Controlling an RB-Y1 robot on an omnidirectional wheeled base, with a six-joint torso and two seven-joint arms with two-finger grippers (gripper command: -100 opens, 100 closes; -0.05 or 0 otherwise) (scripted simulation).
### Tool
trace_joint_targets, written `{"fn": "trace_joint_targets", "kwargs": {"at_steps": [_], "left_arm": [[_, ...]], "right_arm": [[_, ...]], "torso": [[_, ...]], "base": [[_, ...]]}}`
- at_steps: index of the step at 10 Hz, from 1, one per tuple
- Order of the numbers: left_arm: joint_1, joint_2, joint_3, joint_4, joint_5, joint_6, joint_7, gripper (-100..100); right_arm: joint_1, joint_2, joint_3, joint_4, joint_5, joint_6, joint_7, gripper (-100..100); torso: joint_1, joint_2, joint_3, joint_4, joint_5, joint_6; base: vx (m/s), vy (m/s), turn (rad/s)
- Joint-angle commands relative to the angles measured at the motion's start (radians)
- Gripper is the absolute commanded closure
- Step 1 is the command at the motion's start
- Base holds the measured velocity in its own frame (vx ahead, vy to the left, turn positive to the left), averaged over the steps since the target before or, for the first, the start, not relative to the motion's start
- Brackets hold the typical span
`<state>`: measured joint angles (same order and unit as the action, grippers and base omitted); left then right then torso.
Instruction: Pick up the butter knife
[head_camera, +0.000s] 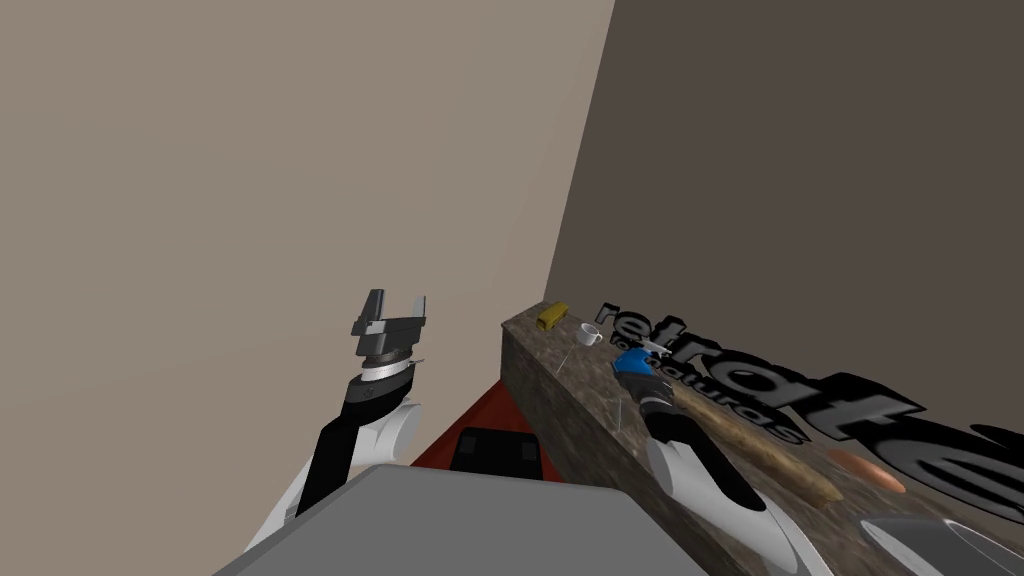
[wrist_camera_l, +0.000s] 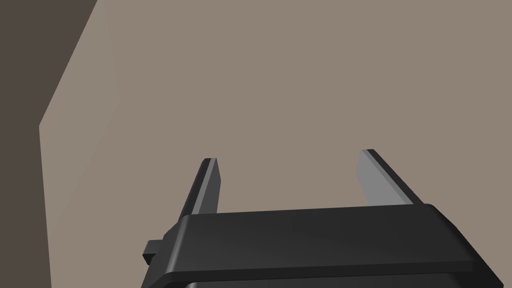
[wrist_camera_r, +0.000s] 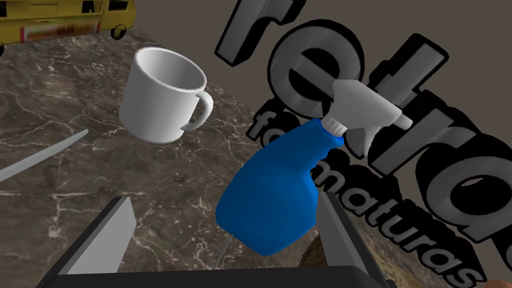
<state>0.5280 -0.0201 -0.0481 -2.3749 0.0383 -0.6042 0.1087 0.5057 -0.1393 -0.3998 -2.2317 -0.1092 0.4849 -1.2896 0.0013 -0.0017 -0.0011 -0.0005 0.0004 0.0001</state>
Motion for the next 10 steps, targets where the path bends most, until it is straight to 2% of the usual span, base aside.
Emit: {"fn": "trace_joint_targets", "kwargs": {"at_steps": [1,2,3,4,7,8,9,10], "left_arm": [[0.0,0.0,0.0,0.0,0.0,0.0,0.0,0],[0.0,0.0,0.0,0.0,0.0,0.0,0.0,0],[0.0,0.0,0.0,0.0,0.0,0.0,0.0,0],[0.0,0.0,0.0,0.0,0.0,0.0,0.0,0],[0.0,0.0,0.0,0.0,0.0,0.0,0.0,0],[0.0,0.0,0.0,0.0,0.0,0.0,0.0,0],[0.0,0.0,0.0,0.0,0.0,0.0,0.0,0],[0.0,0.0,0.0,0.0,0.0,0.0,0.0,0]], "right_arm": [[-0.007,-0.003,-0.025,0.024,-0.007,0.05,-0.05,-100],[-0.007,-0.003,-0.025,0.024,-0.007,0.065,-0.076,-100],[-0.008,-0.001,-0.043,0.036,-0.012,0.095,-0.105,-100],[-0.008,-0.001,-0.043,0.036,-0.012,0.114,-0.128,-100],[-0.01,0.004,-0.079,0.061,-0.021,0.196,-0.212,-100],[-0.01,0.004,-0.079,0.061,-0.021,0.207,-0.226,-100],[-0.011,0.007,-0.096,0.073,-0.025,0.243,-0.262,-100],[-0.011,0.007,-0.096,0.073,-0.025,0.25,-0.272,-100]], "torso": [[0.0,0.0,0.0,0.0,0.0,0.0],[0.0,0.0,0.0,0.0,0.0,0.0],[0.0,0.0,0.0,0.0,0.0,0.0],[0.0,0.0,0.0,0.0,0.0,0.0],[0.0,0.0,0.0,0.0,0.0,0.0],[0.0,0.0,0.0,0.0,0.0,0.0],[-0.001,0.001,0.0,0.0,0.0,0.0],[0.0,0.0,0.0,0.0,0.0,0.0]], "base": [[0.033,0.022,0.043],[0.028,0.016,0.025],[0.03,0.018,0.044],[0.024,0.018,0.022],[0.028,0.016,0.035],[0.021,0.01,0.02],[0.026,0.013,0.034],[0.022,0.013,0.019]]}}
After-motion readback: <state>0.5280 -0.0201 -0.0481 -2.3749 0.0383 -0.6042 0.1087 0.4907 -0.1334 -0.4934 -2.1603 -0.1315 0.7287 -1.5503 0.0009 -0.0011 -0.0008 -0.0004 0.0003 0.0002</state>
